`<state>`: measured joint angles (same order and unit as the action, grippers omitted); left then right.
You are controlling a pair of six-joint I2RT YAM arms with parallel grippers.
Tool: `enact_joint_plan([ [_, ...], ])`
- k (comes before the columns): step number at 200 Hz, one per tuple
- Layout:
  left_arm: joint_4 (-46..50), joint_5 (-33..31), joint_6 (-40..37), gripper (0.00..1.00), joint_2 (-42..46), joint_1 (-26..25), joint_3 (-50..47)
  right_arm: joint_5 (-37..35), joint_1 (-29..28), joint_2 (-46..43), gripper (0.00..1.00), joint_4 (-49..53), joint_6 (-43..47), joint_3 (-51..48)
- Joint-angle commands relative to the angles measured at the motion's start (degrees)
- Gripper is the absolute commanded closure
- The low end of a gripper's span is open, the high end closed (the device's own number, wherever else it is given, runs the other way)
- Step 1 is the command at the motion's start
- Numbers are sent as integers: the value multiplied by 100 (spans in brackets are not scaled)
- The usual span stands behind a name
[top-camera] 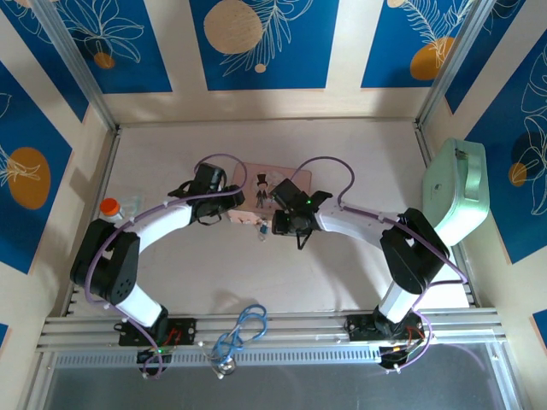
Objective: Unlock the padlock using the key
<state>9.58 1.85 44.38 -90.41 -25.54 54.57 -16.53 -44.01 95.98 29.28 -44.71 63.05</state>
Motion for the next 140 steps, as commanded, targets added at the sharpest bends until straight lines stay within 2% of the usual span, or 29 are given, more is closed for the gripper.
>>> enact_joint_plan([
  [1, -152, 223, 7, 40, -37, 58, -142, 14, 129, -183, 57, -142, 325, -130],
  [90, -604, 668, 385, 48, 233, 33, -722, 117, 438, -222, 58, -253, 582, -158],
  [120, -509, 524, 429, 49, 326, 36, -778, 418, -56, -381, 58, -869, 119, -510],
  [140, -606, 526, 474, 49, 366, 40, -874, 308, -426, -195, 58, -1037, -288, -547],
])
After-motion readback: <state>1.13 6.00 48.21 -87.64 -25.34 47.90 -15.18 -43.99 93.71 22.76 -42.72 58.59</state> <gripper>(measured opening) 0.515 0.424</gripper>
